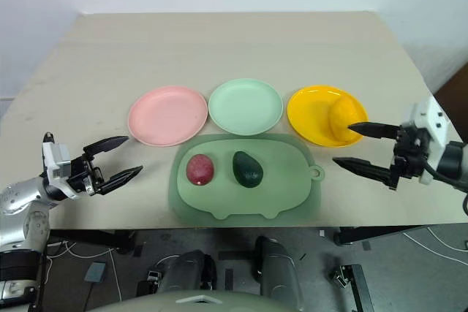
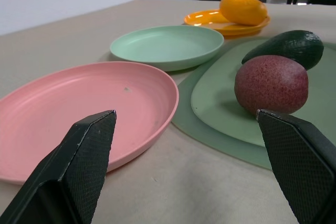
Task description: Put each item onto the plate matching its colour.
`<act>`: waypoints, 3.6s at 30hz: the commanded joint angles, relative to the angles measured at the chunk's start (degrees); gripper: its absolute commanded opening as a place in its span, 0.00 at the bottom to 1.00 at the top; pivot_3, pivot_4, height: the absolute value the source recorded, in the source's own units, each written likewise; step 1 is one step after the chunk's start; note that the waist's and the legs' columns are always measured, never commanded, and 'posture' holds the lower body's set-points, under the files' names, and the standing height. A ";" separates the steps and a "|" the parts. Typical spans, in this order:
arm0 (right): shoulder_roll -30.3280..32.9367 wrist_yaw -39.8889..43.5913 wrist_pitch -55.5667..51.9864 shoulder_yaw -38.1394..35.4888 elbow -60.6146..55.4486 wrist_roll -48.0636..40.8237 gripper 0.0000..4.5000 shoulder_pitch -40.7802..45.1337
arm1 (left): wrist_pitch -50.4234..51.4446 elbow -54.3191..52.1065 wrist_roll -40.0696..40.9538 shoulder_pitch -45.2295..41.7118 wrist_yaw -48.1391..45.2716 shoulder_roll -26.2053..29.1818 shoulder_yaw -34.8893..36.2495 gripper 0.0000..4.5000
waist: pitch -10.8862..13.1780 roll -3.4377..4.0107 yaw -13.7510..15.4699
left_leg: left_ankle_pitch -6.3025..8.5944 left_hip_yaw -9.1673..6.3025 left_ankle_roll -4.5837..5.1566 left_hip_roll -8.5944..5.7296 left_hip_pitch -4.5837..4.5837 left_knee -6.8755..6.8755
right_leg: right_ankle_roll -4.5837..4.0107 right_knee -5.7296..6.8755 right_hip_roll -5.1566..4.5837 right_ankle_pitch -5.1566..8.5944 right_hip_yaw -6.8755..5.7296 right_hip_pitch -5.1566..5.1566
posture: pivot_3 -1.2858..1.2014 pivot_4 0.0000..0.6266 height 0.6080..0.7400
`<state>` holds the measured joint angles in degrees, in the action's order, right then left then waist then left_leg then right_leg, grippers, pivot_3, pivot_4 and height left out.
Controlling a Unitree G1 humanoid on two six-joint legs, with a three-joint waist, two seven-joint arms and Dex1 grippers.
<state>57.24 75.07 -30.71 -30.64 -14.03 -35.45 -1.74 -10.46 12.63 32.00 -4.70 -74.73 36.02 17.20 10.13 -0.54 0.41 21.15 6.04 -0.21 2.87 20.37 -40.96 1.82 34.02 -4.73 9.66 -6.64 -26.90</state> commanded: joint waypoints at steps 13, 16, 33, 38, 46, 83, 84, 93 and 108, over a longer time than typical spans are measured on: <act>-4.31 -19.47 -16.81 14.07 -17.56 -9.63 1.00 7.79 | 0.90 -4.24 0.27 0.43 2.43 1.11 1.24 1.00 | 0.00 0.00 0.29 | 0.00 -0.03 -0.01 -0.01 0.01 -0.01 | -0.24 0.03 0.00 -0.12 0.01 -0.02 | 0.52 0.24 0.98; -8.42 -28.14 -23.10 17.54 -21.13 -13.23 1.00 11.56 | 1.24 -5.00 0.21 0.72 2.96 0.98 1.13 1.00 | 0.00 -0.01 0.39 | 0.00 -0.04 0.00 -0.01 0.04 -0.02 | -0.33 0.03 -0.04 -0.06 0.00 -0.04 | 0.52 0.24 0.98; -24.23 -55.31 -39.53 32.37 -23.27 -9.88 1.00 18.43 | 2.10 -6.88 -0.04 2.02 4.30 0.75 0.66 1.00 | -0.02 -0.03 0.19 | 0.00 -0.01 0.00 -0.06 0.09 -0.01 | -0.25 0.05 -0.01 -0.13 -0.01 -0.09 | 0.52 0.24 0.98; -26.36 -57.47 -40.22 34.71 -21.14 -7.23 1.00 18.96 | 1.94 -6.63 -0.07 1.94 4.23 0.79 0.75 1.00 | -0.02 -0.03 0.15 | 0.00 -0.02 0.00 -0.05 0.09 -0.01 | -0.25 0.05 0.01 -0.12 -0.01 -0.09 | 0.52 0.24 0.98; -26.43 -57.87 -39.87 38.33 -19.13 -3.15 0.96 19.92 | 1.93 -6.70 -0.18 1.79 4.48 0.72 0.71 1.00 | -0.02 -0.03 0.11 | 0.00 -0.02 0.00 -0.06 0.09 -0.01 | -0.25 0.05 0.01 -0.12 -0.02 -0.09 | 0.52 0.24 0.98; -27.77 -39.28 -17.15 26.72 8.96 8.10 0.99 36.65 | 2.90 -9.13 0.31 2.68 5.87 -0.26 -0.32 1.00 | 0.02 0.04 -0.78 | -0.02 0.11 -0.02 -0.06 0.28 0.06 | -0.23 0.10 -0.06 -0.16 -0.10 -0.21 | 0.52 0.24 0.98; -25.24 -37.20 -17.50 23.50 6.30 6.04 0.99 33.67 | 2.99 -9.21 0.32 2.60 5.77 -0.28 -0.45 1.00 | 0.02 0.03 -0.70 | -0.02 0.10 -0.01 -0.07 0.27 0.05 | -0.23 0.10 -0.11 -0.16 -0.11 -0.20 | 0.52 0.24 0.98; -14.68 -14.71 -3.09 3.88 -4.77 -2.32 0.99 3.42 | 5.09 -10.39 1.17 2.51 3.94 0.12 -1.66 1.00 | 0.03 0.06 0.18 | 0.03 0.00 0.06 -0.03 0.00 0.12 | -0.14 0.02 0.07 -0.06 -0.05 -0.02 | 0.52 0.24 0.98; -7.67 5.82 23.05 1.13 10.84 3.44 0.99 -6.68 | 7.08 -9.77 0.95 0.56 0.65 0.60 -3.11 1.00 | 0.03 0.04 0.25 | 0.03 0.04 0.06 -0.06 -0.07 0.00 | -0.03 0.03 0.05 0.06 0.05 0.03 | 0.52 0.24 0.98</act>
<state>48.56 80.16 -9.30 -29.31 -3.41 -31.76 -9.33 -3.14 3.93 32.32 -3.24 -73.63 36.12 14.12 10.16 -0.50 0.66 21.18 6.08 -0.15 2.81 20.29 -40.96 1.79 34.06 -4.68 9.70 -6.58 -26.87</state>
